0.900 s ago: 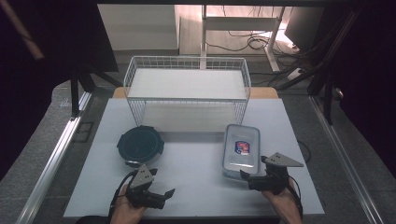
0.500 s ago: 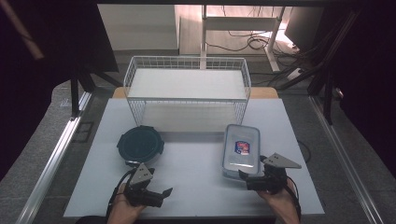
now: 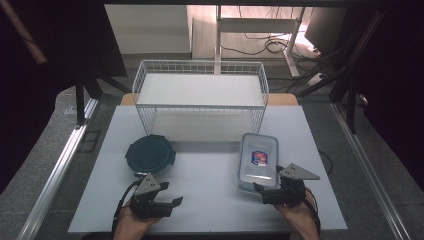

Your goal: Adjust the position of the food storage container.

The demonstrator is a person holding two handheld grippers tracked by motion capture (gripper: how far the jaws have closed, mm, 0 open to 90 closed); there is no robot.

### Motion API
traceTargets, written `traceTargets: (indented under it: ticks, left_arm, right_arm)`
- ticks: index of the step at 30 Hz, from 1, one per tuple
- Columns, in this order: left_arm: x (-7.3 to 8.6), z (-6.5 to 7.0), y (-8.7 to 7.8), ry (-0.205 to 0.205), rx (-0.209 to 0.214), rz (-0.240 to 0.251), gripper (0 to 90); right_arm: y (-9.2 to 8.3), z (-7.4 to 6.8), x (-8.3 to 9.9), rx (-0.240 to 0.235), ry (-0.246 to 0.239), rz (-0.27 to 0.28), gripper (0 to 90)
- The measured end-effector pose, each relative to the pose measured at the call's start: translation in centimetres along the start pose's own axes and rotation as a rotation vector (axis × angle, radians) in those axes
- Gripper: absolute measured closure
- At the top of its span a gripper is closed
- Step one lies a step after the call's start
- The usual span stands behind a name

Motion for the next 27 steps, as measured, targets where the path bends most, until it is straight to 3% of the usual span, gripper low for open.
traceTargets:
  ticks: [3,6,13,17,22,27]
  left_arm:
    - [-0.5,-0.2,-0.1,-0.004,-0.016,0.000,42.1]
    - [-1.1,-0.8,0.0,-0.031,0.002,0.020,52.1]
    - [-2.5,-1.6,0.1,-0.035,0.010,0.020,72.8]
    - [-3.6,-1.9,0.4,0.009,0.001,0.015,80.4]
    - [-4.7,-2.3,0.7,0.013,-0.001,0.013,88.8]
    - [-6.3,-3.0,1.7,-0.019,-0.019,0.007,89.5]
  right_arm:
    - [0.0,-0.1,-0.1,-0.001,-0.008,-0.001,0.0]
    - [0.1,0.2,-0.4,-0.002,-0.006,0.002,0.0]
    - [0.1,0.4,-0.6,-0.006,0.001,0.009,0.0]
    - [0.1,0.3,-0.6,-0.003,-0.008,0.011,0.0]
    - [-0.3,0.1,-0.9,0.007,-0.028,0.038,0.0]
    - [-0.3,0.2,-0.8,0.018,-0.029,0.042,0.7]
Point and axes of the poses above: each handheld gripper's, and its own axes: y roughly forward along the jaws, x roughly out of its underside, z roughly to its right, the point moved 1 cm from there along y, roughly forward along the jaws, and after that the axes turned 1 degree about -y, right-handed, at the moved point
